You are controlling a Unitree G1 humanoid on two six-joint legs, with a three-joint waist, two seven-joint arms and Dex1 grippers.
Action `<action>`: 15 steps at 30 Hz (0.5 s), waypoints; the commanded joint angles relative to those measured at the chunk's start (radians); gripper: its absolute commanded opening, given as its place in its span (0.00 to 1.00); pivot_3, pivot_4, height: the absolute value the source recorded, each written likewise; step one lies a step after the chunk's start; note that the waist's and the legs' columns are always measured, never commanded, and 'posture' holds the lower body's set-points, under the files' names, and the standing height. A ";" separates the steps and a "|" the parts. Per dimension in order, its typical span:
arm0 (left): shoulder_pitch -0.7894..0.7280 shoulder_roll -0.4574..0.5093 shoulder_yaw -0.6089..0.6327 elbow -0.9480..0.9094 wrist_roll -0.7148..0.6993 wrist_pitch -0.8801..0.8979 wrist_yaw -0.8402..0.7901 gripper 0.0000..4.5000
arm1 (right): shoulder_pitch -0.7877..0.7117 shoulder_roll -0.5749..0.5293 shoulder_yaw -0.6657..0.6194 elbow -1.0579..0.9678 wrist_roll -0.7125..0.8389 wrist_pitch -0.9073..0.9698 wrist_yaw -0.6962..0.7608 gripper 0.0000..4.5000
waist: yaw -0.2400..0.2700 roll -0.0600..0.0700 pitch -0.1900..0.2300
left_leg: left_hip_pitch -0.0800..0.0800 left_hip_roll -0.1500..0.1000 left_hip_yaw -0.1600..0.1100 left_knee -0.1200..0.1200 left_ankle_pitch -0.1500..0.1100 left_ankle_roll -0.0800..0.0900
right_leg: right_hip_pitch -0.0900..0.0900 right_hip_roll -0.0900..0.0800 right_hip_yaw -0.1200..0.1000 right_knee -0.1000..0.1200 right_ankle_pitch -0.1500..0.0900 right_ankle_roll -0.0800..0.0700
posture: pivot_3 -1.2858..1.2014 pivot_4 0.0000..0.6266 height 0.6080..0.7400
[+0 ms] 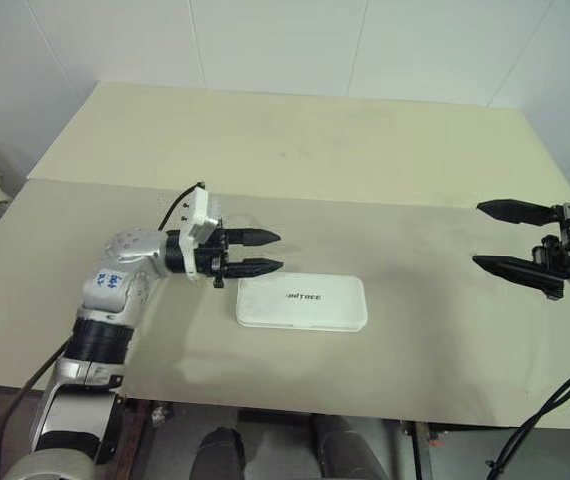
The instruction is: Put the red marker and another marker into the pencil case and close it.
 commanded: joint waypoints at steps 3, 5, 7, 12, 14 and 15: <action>0.029 0.104 0.034 -0.056 -0.051 0.009 -0.150 0.99 | -0.060 -0.018 0.009 0.031 -0.017 -0.019 0.052 1.00 | -0.005 0.000 0.000 | 0.000 0.000 0.000 -0.001 0.000 0.000 | 0.000 0.000 0.000 -0.001 0.000 0.000 | 0.52 0.24 1.00; 0.037 0.156 0.053 -0.046 -0.070 0.010 -0.213 0.99 | -0.060 -0.021 0.008 0.039 -0.021 -0.028 0.063 1.00 | -0.009 0.000 0.000 | 0.000 0.000 0.000 -0.003 0.000 0.000 | 0.000 0.000 0.000 -0.001 0.000 -0.001 | 0.52 0.24 1.00; 0.029 0.202 0.076 -0.022 -0.085 0.032 -0.254 0.99 | -0.058 -0.024 0.004 0.043 -0.022 -0.033 0.066 1.00 | -0.008 0.001 0.000 | 0.000 0.000 0.000 -0.003 0.000 0.000 | -0.001 0.000 0.000 -0.002 -0.001 -0.001 | 0.52 0.24 1.00; 0.041 0.374 0.112 0.016 -0.016 0.069 -0.245 0.99 | -0.046 -0.016 -0.019 0.044 -0.024 -0.066 0.047 1.00 | -0.011 0.001 0.001 | 0.000 0.000 0.000 -0.004 0.000 0.001 | -0.001 0.000 0.000 -0.002 -0.001 -0.002 | 0.52 0.24 1.00; 0.049 0.406 0.108 -0.006 -0.036 0.119 -0.258 0.99 | -0.041 -0.012 -0.022 0.046 -0.022 -0.073 0.044 1.00 | -0.010 0.002 0.001 | 0.000 0.000 0.001 -0.004 0.000 0.001 | -0.001 0.000 0.000 -0.002 -0.001 -0.002 | 0.52 0.24 1.00; 0.063 0.425 0.112 -0.019 -0.033 0.125 -0.261 0.99 | -0.037 -0.002 -0.021 0.049 -0.024 -0.084 0.039 1.00 | -0.008 0.001 0.001 | 0.000 0.000 0.001 -0.004 0.000 0.001 | -0.001 0.000 0.000 -0.002 -0.001 -0.002 | 0.52 0.24 1.00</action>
